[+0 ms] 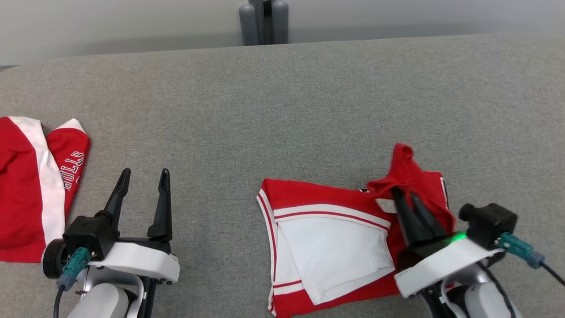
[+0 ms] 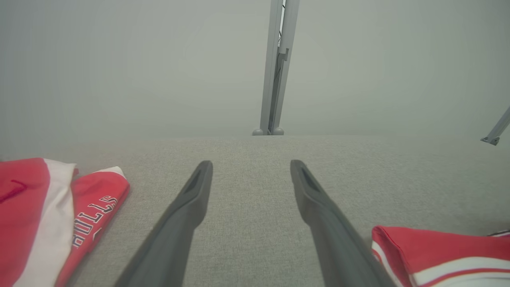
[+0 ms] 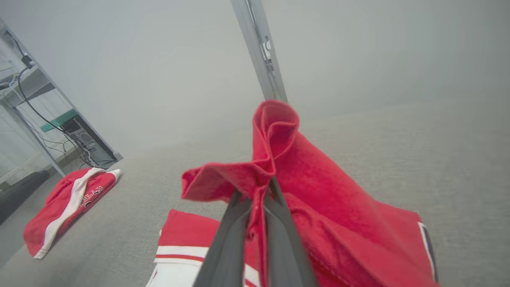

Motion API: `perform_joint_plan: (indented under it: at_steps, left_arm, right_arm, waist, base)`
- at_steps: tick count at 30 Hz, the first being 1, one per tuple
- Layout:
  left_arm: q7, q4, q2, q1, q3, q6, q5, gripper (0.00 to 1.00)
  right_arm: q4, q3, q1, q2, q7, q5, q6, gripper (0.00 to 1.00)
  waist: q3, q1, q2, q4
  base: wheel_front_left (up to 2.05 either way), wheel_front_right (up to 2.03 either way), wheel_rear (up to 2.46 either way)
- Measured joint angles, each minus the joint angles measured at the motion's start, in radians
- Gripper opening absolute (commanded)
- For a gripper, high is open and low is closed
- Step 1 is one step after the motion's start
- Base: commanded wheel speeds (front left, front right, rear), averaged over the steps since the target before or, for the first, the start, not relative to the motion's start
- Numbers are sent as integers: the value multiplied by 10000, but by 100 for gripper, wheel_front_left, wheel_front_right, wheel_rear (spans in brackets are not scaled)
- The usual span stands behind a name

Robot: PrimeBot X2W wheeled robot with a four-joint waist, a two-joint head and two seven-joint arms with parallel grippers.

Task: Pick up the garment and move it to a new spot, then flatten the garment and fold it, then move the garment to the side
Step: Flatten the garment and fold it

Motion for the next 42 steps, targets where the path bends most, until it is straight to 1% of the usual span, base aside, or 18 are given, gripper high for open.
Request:
perform_joint_plan:
  at_steps: [5,7,9,12,17,18,19,20,23,26,31,34,36,38,42]
  left_arm:
    - [4,29,-56,-121,-96,-42,0,100]
    - [17,59,-65,-157,-134,-54,2,100]
    - [29,92,-98,-221,-176,-121,2,100]
    - [31,155,-184,-358,-261,-182,13,100]
    - [31,276,-270,-431,-339,-230,13,100]
    - [31,297,-282,-432,-341,-236,13,100]
    - [31,318,-293,-432,-343,-261,13,100]
    - [31,337,-303,-432,-345,-263,13,100]
    - [29,374,-314,-433,-336,-274,13,100]
    - [29,418,-309,-433,-313,-276,12,100]
    - [27,456,-280,-420,-303,-272,12,100]
    - [27,456,-255,-360,-288,-242,10,100]
    - [27,464,-211,-298,-249,-213,-6,100]
    - [27,447,-163,-248,-207,-180,-29,100]
    - [27,370,-36,-122,-104,-100,-58,100]
  right_arm:
    - [-19,1743,-32,69,77,610,0,0]
    - [268,2485,-217,82,-88,989,0,0]
    - [663,2993,-525,82,-341,1308,0,0]
    - [1409,3545,-1033,84,-763,1651,0,0]
    - [2506,4180,-1640,90,-1214,2144,0,0]
    - [2686,4224,-1707,90,-1283,2220,0,22]
    - [2834,4289,-1770,82,-1367,2288,-2,47]
    - [2924,4374,-1822,77,-1450,2428,-2,100]
    - [3093,4631,-1928,84,-1572,2734,0,100]
    - [2995,4986,-1939,88,-1634,3076,0,100]
    - [2355,5603,-1787,90,-1605,3390,0,100]
    - [1609,5797,-1684,98,-1565,3465,0,100]
    - [1080,5586,-1591,96,-1576,3289,0,100]
    - [543,5124,-1436,50,-1584,3162,0,100]
    - [-391,3670,-1042,-163,-1609,2615,0,100]
  waist:
    - [52,0,0,171]
    - [83,0,0,253]
    - [115,0,0,353]
    - [172,1,0,525]
    - [285,0,0,762]
    - [307,0,0,782]
    - [324,0,0,796]
    - [339,0,0,805]
    - [345,0,0,787]
    - [297,0,0,726]
    - [140,0,0,590]
    - [29,0,0,491]
    - [-52,0,0,416]
    - [-135,0,0,340]
    - [-296,0,0,216]
  base:
    - [0,0,0]
    - [0,0,0]
    - [0,0,0]
    - [0,0,0]
    - [0,0,0]
    - [0,0,0]
    - [0,0,0]
    - [0,0,0]
    - [0,0,0]
    - [0,0,0]
    - [0,0,0]
    - [0,0,0]
    - [0,0,0]
    - [0,0,0]
    - [0,0,0]
